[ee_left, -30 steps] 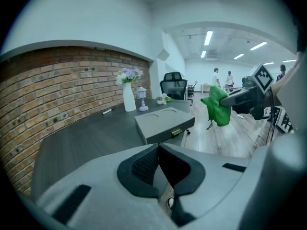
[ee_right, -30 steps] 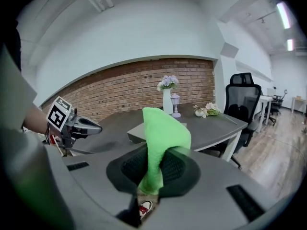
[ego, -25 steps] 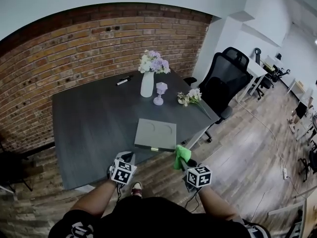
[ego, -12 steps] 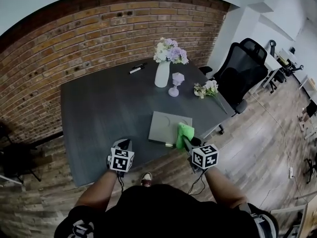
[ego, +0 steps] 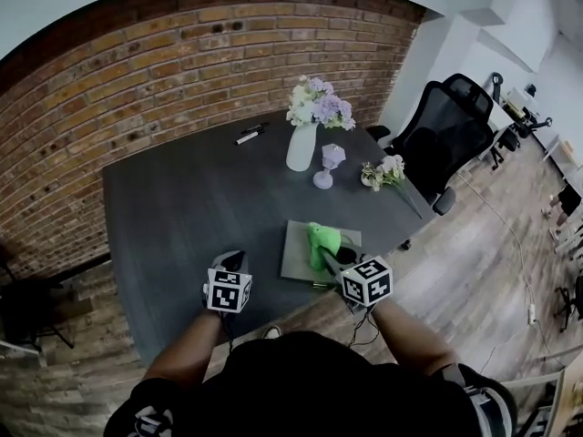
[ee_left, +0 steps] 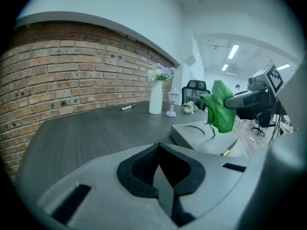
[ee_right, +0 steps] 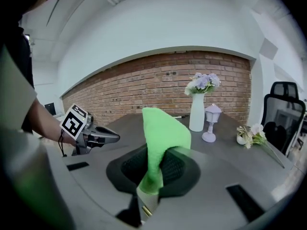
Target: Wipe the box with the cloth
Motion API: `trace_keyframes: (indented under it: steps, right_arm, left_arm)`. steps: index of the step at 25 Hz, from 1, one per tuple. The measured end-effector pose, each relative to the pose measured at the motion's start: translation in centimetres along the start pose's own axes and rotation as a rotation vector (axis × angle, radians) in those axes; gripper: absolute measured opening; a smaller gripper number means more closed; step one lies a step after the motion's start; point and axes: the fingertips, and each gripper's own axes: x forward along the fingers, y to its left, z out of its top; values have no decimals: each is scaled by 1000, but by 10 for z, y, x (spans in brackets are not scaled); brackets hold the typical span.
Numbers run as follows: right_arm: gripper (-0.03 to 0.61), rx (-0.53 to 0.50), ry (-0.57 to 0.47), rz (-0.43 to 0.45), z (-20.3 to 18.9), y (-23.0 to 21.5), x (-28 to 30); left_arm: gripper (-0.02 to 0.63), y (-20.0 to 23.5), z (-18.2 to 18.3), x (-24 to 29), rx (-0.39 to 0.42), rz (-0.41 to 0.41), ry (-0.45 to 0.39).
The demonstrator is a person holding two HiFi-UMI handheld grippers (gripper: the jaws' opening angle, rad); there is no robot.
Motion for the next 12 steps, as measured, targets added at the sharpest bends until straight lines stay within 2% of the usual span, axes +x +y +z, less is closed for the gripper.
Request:
trace_keyframes:
  steps: [4,12]
  right_arm:
    - [43,11,9,3,8,0,22]
    - [43,-2,51,101,5,29,58]
  left_arm:
    - [8,15,10,16,-10,-8,-9]
    - [8,20,-9,30,-71,-29,27]
